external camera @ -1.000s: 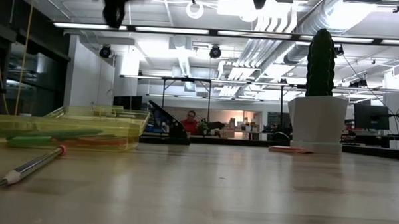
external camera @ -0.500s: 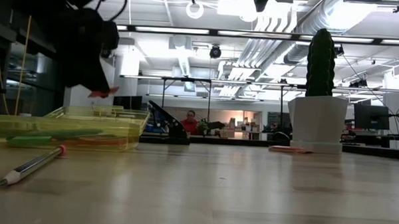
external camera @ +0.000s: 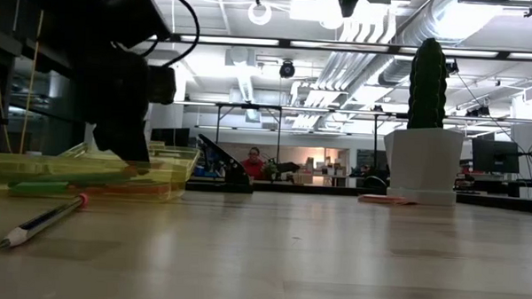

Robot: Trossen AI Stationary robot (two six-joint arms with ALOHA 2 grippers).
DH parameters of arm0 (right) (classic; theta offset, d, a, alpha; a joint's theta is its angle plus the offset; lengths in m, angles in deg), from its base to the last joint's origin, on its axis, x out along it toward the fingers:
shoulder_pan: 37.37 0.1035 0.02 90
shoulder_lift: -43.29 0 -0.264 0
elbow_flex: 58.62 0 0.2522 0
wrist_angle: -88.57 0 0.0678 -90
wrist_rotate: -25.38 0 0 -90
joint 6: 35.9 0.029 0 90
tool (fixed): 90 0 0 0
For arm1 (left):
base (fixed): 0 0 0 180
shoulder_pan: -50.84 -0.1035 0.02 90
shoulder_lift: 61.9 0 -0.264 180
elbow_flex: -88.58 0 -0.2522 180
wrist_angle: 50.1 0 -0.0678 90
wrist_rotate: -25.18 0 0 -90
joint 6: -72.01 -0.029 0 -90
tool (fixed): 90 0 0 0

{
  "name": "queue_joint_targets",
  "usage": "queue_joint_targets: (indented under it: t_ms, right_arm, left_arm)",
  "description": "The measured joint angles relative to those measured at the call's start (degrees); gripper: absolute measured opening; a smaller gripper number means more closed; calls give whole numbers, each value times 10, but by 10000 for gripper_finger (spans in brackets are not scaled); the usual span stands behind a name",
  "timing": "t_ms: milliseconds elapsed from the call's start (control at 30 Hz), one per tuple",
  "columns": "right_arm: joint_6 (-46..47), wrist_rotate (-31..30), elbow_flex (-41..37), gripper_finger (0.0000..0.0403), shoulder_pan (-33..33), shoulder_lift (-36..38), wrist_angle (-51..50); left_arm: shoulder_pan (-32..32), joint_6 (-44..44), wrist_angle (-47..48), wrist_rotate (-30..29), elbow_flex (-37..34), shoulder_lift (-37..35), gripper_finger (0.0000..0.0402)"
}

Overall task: Pack school essentials
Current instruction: Put the orange eraser into the yellow supply box, then put the pink sticky notes into the yellow supply box

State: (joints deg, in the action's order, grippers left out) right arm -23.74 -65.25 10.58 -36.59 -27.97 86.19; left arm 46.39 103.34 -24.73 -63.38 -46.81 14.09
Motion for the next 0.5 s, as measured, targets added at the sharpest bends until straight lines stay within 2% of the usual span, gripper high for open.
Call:
queue_joint_targets:
  t_ms: [200, 500]
  right_arm:
    - [0, 0, 0, 158, 0, 0, 0]
    - [0, 0, 0, 158, 0, 0, -9]
  left_arm:
    - [0, -16, 1, 4, 0, 11, 83]
    - [-3, -16, 20, 14, 19, 8, 167]
